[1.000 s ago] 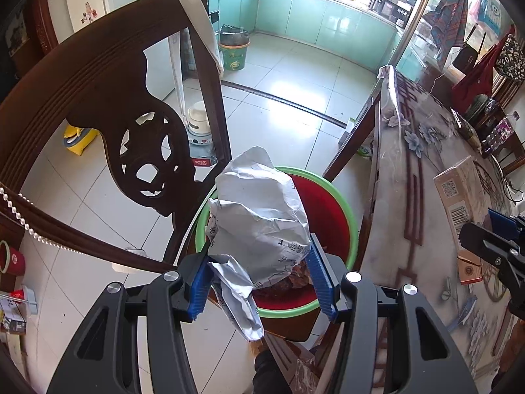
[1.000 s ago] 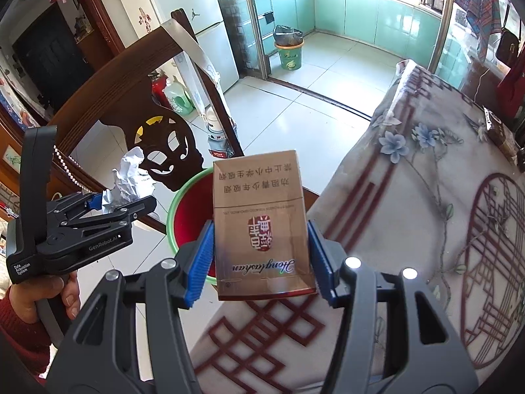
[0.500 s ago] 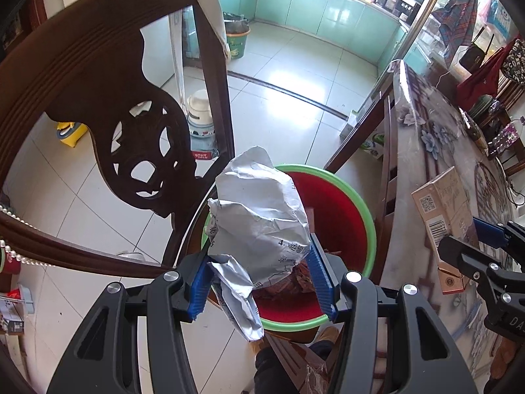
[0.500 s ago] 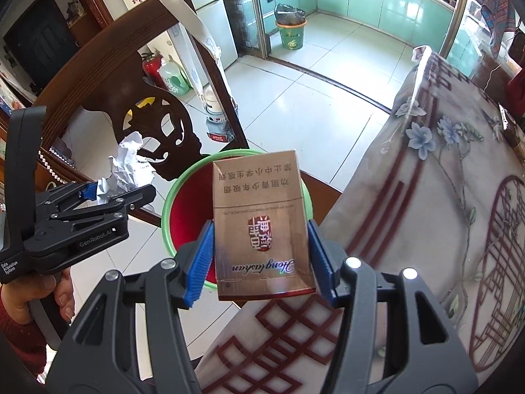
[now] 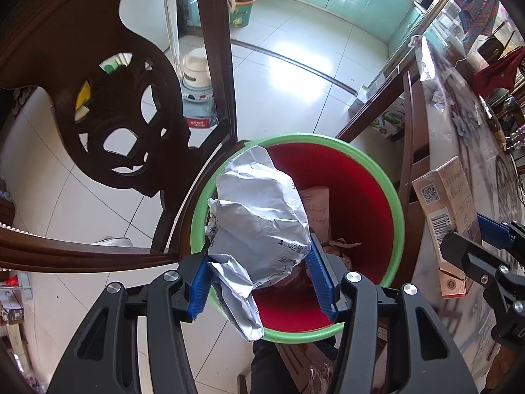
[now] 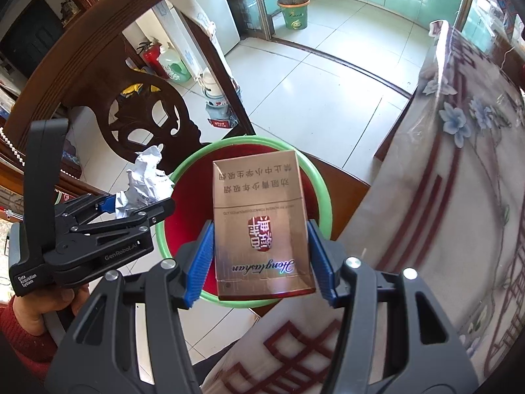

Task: Collect trash
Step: 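Open both grippers to drop the box and foil into the bucket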

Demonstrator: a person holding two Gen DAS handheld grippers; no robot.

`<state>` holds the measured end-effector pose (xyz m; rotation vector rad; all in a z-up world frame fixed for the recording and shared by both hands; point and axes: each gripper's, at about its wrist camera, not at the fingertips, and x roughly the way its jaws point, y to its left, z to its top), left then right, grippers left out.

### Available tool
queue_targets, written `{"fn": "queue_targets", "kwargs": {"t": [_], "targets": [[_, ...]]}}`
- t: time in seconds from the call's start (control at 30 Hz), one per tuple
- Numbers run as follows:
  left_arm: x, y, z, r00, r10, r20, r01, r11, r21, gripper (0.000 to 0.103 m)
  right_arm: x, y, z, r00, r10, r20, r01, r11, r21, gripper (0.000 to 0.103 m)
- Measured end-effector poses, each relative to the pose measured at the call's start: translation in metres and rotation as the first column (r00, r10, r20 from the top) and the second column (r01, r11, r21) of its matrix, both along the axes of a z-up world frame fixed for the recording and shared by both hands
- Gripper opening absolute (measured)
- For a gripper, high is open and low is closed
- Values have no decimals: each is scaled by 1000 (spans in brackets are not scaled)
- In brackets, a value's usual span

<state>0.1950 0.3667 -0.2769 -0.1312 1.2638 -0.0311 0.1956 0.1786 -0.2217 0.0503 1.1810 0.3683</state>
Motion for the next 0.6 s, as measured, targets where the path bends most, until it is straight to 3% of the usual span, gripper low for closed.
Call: {"fn": "queue_targets", "kwargs": {"t": [0.6], "targets": [[27, 1, -43, 995, 29, -98, -28, 1000, 11, 52, 17, 16, -36, 997, 47, -61, -50, 997, -59, 53]]}}
